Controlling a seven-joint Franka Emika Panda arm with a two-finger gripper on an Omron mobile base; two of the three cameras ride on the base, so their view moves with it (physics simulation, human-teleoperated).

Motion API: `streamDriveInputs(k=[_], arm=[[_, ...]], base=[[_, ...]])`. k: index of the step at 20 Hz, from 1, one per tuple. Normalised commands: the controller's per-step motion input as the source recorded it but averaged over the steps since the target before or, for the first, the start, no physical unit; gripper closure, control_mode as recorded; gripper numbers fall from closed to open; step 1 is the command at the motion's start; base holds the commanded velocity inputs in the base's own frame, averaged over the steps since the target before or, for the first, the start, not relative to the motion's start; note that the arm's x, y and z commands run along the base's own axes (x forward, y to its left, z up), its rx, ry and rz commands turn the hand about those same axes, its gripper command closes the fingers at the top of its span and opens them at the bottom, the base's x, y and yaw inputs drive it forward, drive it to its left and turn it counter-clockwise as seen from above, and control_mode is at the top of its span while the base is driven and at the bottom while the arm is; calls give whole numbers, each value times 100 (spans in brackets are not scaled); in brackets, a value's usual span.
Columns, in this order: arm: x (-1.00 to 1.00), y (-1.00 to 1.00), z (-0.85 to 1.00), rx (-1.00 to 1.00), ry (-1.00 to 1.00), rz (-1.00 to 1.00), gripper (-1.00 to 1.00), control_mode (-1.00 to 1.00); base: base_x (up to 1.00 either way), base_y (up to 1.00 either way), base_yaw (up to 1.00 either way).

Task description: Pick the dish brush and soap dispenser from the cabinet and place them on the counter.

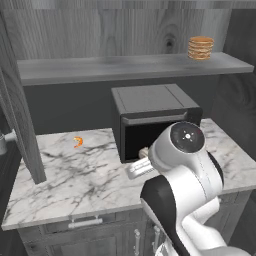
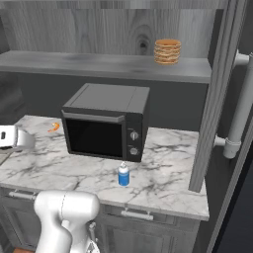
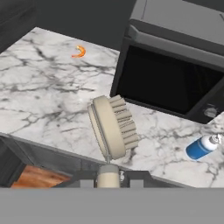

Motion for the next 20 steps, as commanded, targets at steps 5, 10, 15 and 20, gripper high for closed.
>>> streamDriveInputs(k=[5,10,15,20], arm=[[19,7,-42,0,0,0,100,-100],[20,8,-43,0,0,1,100,-100],[21,5,-46,0,-2,2,100,-100],[24,2,-48,0,-6,3,100,-100]], base=[[0,0,0],[0,0,0],[0,0,0],[0,0,0]])
